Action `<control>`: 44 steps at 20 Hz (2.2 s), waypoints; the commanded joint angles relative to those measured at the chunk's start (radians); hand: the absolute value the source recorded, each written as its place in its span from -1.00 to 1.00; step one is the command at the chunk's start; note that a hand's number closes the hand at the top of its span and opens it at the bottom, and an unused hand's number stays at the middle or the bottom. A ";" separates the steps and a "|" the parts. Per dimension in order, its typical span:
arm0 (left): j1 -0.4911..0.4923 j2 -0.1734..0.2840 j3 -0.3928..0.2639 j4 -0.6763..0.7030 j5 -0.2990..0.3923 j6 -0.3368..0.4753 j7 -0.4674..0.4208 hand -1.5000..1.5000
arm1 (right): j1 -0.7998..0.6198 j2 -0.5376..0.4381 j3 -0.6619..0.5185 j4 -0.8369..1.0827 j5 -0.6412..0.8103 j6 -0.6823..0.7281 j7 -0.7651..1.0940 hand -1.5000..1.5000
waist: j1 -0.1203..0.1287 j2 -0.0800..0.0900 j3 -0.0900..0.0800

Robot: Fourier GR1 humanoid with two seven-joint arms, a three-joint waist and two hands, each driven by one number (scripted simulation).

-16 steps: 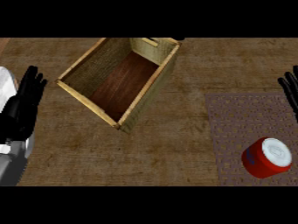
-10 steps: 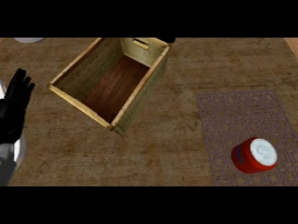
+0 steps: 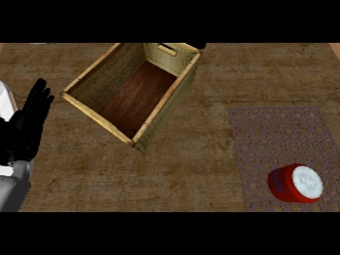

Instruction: Pick the can from the placemat and place it in the basket

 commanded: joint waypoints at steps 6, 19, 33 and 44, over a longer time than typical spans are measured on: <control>-0.010 -0.011 -0.022 -0.008 -0.029 0.021 0.023 0.00 | 0.107 -0.228 0.041 -0.078 0.257 0.084 0.576 -1.00 | 0.006 -0.001 -0.009; 0.003 -0.009 -0.007 -0.011 -0.024 0.006 0.032 0.00 | 0.079 -0.497 0.057 -0.574 -0.123 0.553 1.290 -1.00 | -0.001 -0.012 0.000; -0.027 -0.051 0.012 0.029 -0.045 -0.010 0.011 0.00 | 0.101 -0.396 0.110 -0.594 0.009 0.367 1.249 -1.00 | 0.004 -0.003 0.006; -0.001 -0.031 0.055 0.010 -0.042 -0.063 0.012 0.00 | 0.065 -0.185 0.302 -0.501 0.341 0.353 1.174 -1.00 | 0.015 -0.004 0.007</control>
